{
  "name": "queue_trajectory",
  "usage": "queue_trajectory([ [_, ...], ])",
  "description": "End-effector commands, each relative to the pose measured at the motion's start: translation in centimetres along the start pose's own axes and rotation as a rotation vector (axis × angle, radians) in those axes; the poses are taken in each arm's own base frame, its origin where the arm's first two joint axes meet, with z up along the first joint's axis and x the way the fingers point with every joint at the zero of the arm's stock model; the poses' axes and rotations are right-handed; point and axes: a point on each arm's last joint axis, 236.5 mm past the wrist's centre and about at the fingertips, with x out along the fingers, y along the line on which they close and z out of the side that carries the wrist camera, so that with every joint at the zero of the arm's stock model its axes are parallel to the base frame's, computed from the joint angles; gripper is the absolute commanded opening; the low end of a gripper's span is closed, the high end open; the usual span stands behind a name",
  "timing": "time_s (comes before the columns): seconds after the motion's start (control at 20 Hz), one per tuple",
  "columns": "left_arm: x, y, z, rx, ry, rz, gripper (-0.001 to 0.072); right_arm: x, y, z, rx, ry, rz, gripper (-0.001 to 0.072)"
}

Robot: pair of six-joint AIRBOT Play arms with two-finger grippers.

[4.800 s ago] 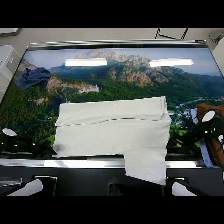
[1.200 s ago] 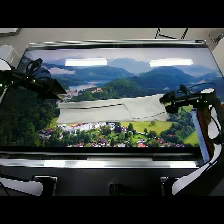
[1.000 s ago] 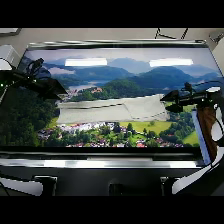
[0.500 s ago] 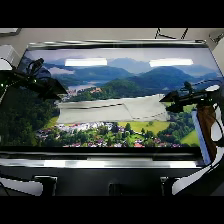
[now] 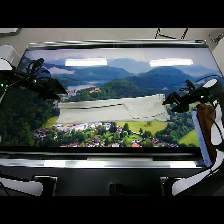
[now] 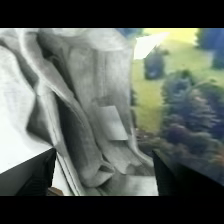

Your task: Fold the clothes and pants, and hang the long-sleeved shirts on hangers.

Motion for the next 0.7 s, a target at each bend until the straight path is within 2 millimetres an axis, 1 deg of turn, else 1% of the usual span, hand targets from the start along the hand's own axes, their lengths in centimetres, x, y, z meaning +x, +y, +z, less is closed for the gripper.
queue_trajectory([
  [0.0, 0.0, 0.0, 0.1, 0.006, -0.003, 0.0, 0.0673, 0.4, -0.9, -0.7, 0.019, 0.037, -0.037, 0.0706],
  [0.15, 0.0, 0.0, 0.1, 0.006, -0.003, 0.0, 0.0673, 1.6, -0.2, -0.6, 0.034, 0.052, 0.02, 0.0706],
  [0.3, 0.0, 0.0, 0.1, 0.006, -0.003, 0.0, 0.0673, 2.0, 0.2, 0.1, 0.028, 0.034, 0.05, 0.0709],
  [0.4, 0.0, 0.0, 0.1, 0.006, -0.003, 0.0, 0.0673, 2.7, 0.0, -0.1, 0.04, 0.052, 0.059, 0.0709],
  [0.55, 0.0, 0.0, 0.1, 0.006, -0.003, 0.0, 0.0673, 4.1, 0.6, -0.5, 0.075, 0.095, 0.125, 0.0701],
  [0.6, 0.0, 0.0, 0.1, 0.006, -0.003, 0.0, 0.0673, 4.4, 0.9, -0.5, 0.083, 0.1, 0.144, 0.0673],
  [0.65, 0.0, 0.0, 0.1, 0.006, -0.003, 0.0, 0.0673, 4.5, 1.1, -0.4, 0.09, 0.099, 0.161, 0.0588],
])
